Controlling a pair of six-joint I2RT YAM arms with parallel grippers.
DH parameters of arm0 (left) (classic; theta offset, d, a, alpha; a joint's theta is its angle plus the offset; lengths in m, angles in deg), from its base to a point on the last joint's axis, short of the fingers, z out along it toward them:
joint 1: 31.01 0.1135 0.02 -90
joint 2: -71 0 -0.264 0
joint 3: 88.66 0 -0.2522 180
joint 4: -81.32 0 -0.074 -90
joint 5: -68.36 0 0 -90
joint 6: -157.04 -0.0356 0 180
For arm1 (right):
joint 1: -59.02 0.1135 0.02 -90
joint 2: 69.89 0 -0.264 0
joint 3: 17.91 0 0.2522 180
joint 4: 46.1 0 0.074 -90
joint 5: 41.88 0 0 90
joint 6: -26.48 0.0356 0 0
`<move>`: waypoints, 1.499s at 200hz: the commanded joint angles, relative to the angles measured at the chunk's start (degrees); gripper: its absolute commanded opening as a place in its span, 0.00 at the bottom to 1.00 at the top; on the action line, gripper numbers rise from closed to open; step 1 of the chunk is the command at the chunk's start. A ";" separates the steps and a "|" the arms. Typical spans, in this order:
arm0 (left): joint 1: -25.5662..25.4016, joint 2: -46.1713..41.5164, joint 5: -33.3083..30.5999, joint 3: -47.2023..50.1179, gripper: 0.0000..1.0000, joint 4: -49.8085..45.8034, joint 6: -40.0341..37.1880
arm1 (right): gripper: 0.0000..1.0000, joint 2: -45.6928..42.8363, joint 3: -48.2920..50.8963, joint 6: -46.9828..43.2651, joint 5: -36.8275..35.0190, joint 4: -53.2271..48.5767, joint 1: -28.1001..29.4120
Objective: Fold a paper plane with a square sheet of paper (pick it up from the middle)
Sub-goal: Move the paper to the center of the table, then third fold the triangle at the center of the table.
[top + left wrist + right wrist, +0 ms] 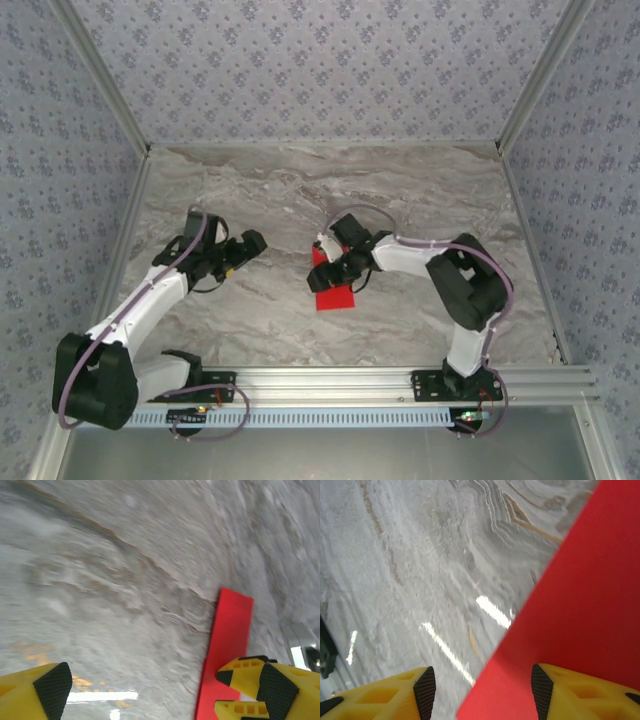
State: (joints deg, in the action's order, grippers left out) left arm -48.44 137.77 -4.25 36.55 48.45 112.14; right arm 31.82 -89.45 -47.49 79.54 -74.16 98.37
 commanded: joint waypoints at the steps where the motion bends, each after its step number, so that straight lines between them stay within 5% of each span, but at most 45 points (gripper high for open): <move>1: -4.16 1.94 6.05 -0.70 0.97 7.74 -1.19 | 0.60 -9.24 2.84 5.17 0.44 -0.98 -1.08; 46: -13.24 9.81 7.58 -2.85 0.74 19.42 3.27 | 0.69 -21.98 13.07 19.37 -7.68 -1.29 -7.52; 120: -20.50 27.19 9.02 -8.80 0.45 28.27 8.94 | 0.75 -29.16 24.40 28.71 -4.45 4.43 -13.60; 190: -20.74 34.90 5.87 -11.16 0.38 24.04 8.76 | 0.70 -26.14 27.36 31.11 -0.88 9.69 -12.46; 300: -20.79 36.68 3.79 -9.65 0.35 21.93 9.74 | 0.44 -21.23 27.76 33.22 -0.69 13.06 -7.70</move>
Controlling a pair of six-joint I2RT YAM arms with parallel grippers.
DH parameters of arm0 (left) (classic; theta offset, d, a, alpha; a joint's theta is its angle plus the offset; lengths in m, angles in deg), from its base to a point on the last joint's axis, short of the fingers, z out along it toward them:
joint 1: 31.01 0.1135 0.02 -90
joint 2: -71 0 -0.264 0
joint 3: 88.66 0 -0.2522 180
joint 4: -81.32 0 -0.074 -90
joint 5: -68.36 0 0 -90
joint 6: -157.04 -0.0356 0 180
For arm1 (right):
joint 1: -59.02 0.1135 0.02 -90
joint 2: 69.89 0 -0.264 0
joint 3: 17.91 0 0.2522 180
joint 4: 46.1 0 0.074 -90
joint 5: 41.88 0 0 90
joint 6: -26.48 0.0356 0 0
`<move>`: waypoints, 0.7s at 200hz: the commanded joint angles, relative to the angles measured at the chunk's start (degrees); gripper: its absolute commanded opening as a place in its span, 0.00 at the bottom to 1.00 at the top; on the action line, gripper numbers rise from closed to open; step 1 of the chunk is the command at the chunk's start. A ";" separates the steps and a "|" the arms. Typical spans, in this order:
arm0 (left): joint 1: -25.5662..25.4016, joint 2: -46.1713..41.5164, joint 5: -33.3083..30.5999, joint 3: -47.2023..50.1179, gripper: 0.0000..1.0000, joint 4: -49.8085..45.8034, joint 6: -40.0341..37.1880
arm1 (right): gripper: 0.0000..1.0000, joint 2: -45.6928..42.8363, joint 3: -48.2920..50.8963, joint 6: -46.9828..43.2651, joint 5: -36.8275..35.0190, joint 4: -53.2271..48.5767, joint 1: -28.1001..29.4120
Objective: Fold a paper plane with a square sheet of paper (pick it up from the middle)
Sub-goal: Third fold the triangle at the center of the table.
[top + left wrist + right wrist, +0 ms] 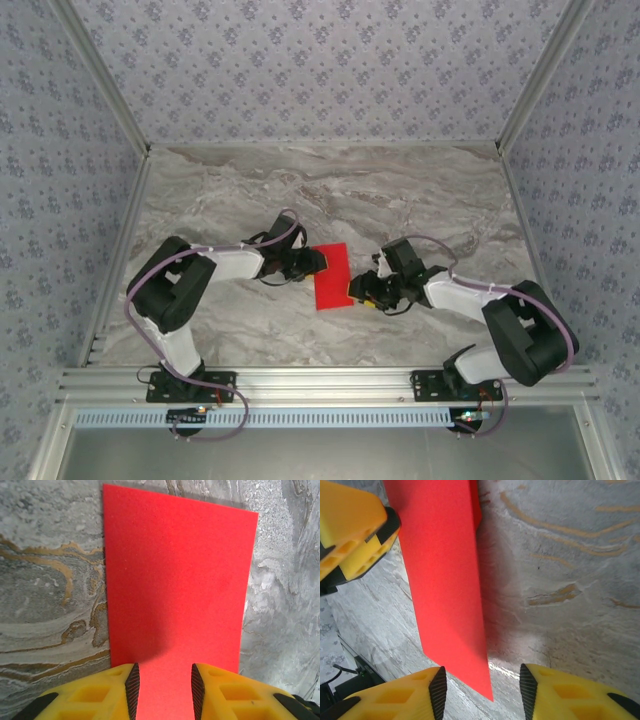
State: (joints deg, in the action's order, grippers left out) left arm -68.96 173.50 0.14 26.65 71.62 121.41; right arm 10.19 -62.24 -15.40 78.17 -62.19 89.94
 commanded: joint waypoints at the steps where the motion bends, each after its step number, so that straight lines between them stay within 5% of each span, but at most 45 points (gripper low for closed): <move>1: -0.27 0.95 -0.55 0.24 0.35 -1.24 0.52 | 0.44 0.42 0.53 1.16 0.71 1.09 0.73; 140: -0.19 1.65 -0.61 0.44 0.34 -1.15 0.91 | 0.40 3.15 0.85 2.46 1.01 3.65 2.51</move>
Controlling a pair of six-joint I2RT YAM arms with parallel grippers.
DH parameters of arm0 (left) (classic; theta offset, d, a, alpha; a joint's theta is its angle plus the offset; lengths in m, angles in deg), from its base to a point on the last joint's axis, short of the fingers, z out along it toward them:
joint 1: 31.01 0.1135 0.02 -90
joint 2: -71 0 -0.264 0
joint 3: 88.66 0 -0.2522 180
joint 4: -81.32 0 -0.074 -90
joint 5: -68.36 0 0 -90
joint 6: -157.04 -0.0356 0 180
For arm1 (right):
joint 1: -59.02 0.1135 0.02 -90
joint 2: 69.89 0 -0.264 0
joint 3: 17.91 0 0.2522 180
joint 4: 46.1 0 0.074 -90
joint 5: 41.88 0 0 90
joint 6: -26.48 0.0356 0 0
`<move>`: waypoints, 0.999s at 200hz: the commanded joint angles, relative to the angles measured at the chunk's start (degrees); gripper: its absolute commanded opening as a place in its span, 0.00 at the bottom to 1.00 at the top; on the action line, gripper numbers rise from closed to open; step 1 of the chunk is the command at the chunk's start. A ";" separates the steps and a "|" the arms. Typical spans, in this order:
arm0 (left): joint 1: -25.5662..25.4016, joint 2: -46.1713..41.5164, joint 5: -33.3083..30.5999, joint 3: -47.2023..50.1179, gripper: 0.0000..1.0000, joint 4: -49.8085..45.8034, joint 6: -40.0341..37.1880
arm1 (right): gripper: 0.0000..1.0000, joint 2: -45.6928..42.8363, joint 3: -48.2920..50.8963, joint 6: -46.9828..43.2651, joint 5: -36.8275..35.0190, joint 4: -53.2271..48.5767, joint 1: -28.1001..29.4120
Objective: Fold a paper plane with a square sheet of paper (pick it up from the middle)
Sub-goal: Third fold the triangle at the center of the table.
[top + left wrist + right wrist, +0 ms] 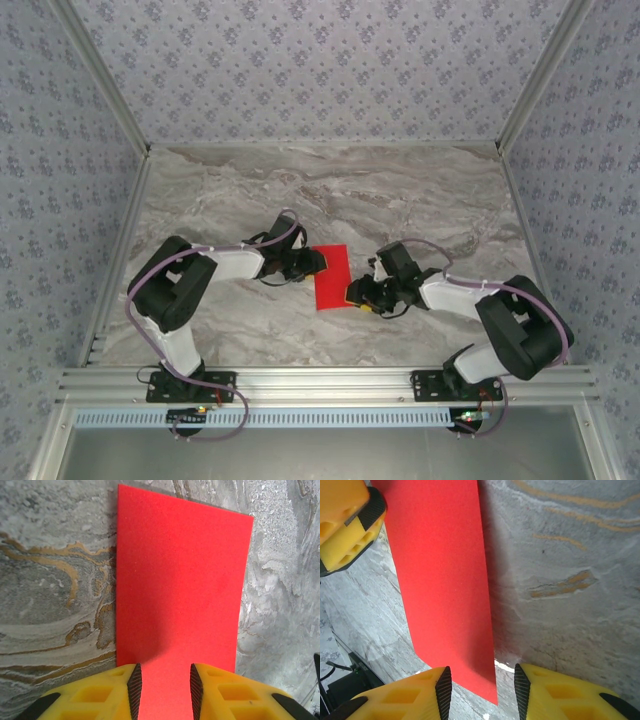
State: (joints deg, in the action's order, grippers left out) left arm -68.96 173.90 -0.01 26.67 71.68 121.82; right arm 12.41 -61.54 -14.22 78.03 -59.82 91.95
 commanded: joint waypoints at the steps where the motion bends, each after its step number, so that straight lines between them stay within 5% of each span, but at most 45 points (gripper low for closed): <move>1: -0.24 1.26 -0.45 0.49 0.34 -1.22 0.50 | 0.39 0.92 0.20 1.30 1.17 1.38 0.49; 66: -0.19 0.84 -0.10 0.38 0.33 -1.40 0.59 | 0.28 -0.72 2.03 7.40 0.16 4.89 0.63; 150: -0.22 -4.36 3.49 -0.43 0.32 2.25 -2.67 | 0.00 -2.72 0.84 9.00 -1.58 -2.31 -0.05; 200: -0.20 -4.01 3.09 -0.99 0.32 1.50 -5.12 | 0.00 -2.82 -1.21 4.67 1.07 -9.29 -0.54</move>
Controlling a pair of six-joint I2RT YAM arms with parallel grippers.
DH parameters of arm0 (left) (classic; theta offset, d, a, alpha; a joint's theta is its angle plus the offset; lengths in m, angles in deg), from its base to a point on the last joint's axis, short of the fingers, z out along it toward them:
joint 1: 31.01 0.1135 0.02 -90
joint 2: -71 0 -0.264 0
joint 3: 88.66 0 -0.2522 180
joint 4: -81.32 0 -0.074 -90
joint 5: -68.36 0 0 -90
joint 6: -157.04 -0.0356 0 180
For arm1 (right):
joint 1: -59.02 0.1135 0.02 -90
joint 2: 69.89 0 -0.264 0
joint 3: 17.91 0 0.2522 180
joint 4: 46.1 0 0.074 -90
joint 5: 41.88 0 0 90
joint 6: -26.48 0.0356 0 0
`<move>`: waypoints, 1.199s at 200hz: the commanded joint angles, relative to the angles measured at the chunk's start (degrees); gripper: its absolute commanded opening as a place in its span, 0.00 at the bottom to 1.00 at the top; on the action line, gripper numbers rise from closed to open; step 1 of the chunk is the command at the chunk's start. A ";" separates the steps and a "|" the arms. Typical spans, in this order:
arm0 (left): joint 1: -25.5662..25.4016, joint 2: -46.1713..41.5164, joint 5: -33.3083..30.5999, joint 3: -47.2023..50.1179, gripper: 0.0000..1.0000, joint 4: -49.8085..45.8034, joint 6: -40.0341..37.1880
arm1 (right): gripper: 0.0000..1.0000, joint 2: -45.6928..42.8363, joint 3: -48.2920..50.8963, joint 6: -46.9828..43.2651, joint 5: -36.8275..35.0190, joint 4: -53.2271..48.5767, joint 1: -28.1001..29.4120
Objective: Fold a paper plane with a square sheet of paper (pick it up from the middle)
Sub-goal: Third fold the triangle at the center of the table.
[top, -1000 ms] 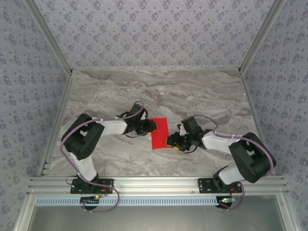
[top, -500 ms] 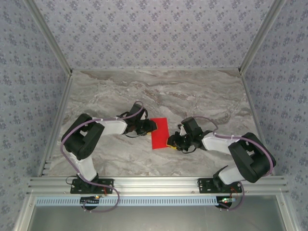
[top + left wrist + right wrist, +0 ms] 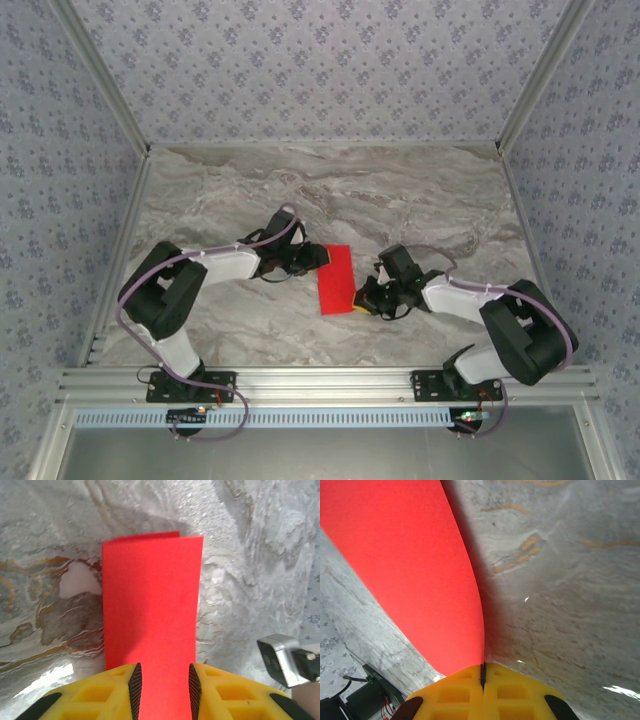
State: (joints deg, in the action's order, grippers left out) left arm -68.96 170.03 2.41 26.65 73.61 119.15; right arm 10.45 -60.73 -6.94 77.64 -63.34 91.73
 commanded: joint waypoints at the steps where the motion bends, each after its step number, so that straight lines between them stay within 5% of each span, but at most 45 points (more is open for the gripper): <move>1: -0.20 -0.06 0.70 -1.03 0.32 -0.42 -2.46 | 0.00 -0.87 -2.04 -2.70 1.48 -5.84 -0.30; 112: -0.19 4.16 0.16 -0.68 0.29 -2.05 -2.11 | 0.12 -3.02 -2.84 -0.25 0.10 -5.71 -0.73; 240: -0.61 5.75 0.33 -0.63 0.28 -2.33 -1.56 | 0.07 3.52 -9.42 -1.13 0.15 -1.83 0.98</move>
State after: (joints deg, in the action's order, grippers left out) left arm -69.05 174.59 2.39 26.62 72.10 118.08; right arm 10.78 -67.36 -7.62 78.38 -66.80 91.75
